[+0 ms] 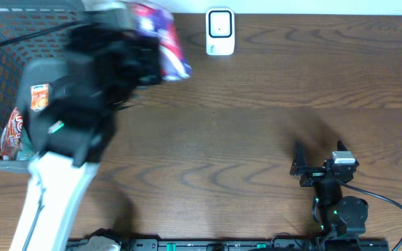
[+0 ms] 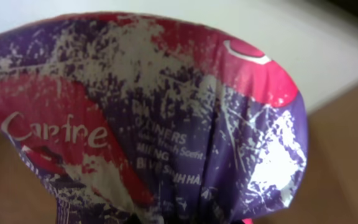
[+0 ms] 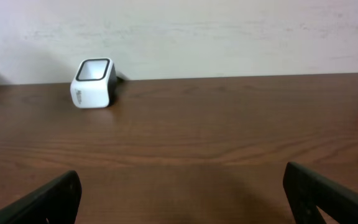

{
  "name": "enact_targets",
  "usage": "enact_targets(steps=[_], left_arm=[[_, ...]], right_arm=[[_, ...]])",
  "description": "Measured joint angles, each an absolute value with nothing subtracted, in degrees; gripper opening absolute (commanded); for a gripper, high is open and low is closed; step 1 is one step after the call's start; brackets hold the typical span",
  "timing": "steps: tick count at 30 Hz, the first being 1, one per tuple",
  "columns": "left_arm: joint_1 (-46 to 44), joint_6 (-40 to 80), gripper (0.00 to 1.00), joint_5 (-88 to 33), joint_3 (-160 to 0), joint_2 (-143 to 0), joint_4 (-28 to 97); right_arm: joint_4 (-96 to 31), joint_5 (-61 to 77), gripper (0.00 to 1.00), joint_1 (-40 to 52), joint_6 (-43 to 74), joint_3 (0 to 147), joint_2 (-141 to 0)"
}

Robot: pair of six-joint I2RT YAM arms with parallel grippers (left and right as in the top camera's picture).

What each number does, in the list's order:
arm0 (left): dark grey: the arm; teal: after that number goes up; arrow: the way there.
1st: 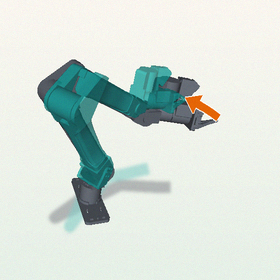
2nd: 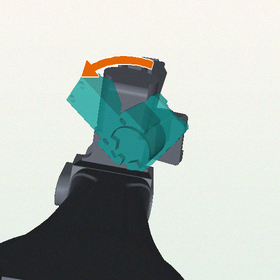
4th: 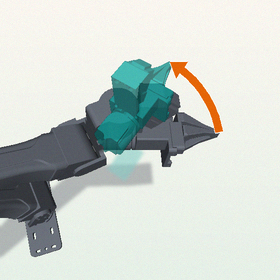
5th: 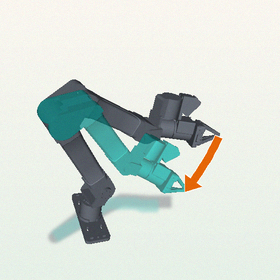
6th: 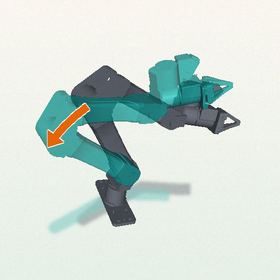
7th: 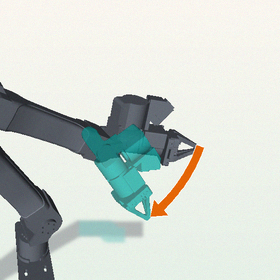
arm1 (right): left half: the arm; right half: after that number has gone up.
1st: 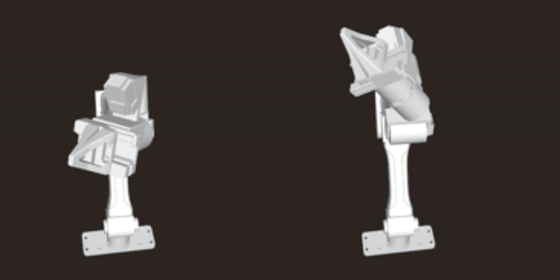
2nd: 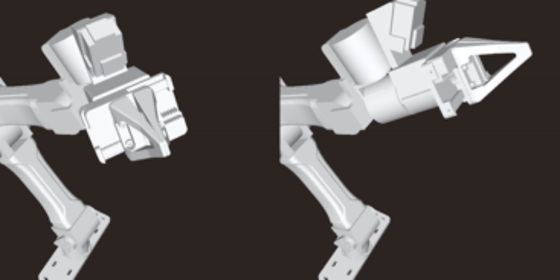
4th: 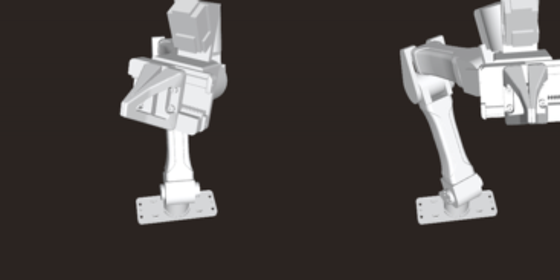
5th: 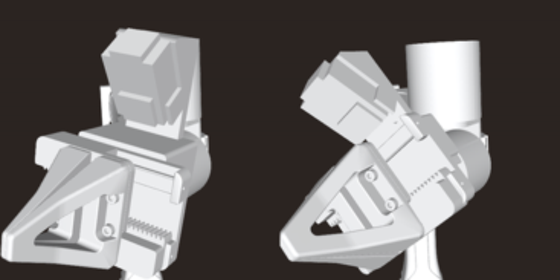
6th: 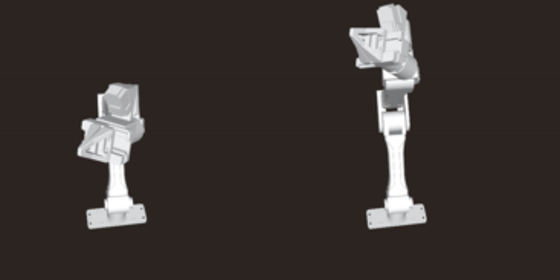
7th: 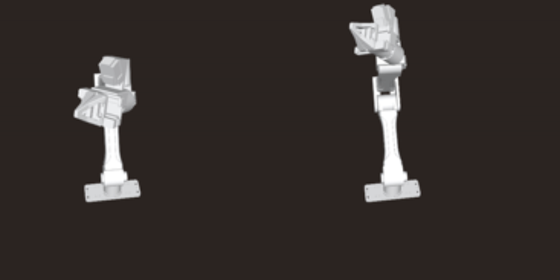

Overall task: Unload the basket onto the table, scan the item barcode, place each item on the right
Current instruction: 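Lift the purple package out and carry it toward the scanner, then release the purple package on the table and pull back left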

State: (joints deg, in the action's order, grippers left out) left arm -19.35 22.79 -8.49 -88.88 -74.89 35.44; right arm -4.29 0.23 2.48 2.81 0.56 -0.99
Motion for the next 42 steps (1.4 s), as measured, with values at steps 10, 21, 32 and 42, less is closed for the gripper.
enact_targets(steps=[10,21,32,42], left_arm=[[-31.4,22.2,0.12,-5.6,-88.8,-98.6,37.3],[-34.2,21.5,0.80,-5.6,-88.7,-109.8,37.1],[-22.8,19.2,0.80,-1.8,-91.5,-92.8,35.8],[8.1,18.9,0.81,9.4,-93.9,-77.5,40.4]], right_arm=[[-4.3,0.2,0.99,2.5,2.8,0.6,-1.0],[-4.3,0.3,0.99,2.5,2.8,0.6,-1.0],[-4.3,0.3,0.99,2.5,2.8,0.6,-1.0],[-4.3,0.3,0.99,2.5,2.8,0.6,-1.0]])
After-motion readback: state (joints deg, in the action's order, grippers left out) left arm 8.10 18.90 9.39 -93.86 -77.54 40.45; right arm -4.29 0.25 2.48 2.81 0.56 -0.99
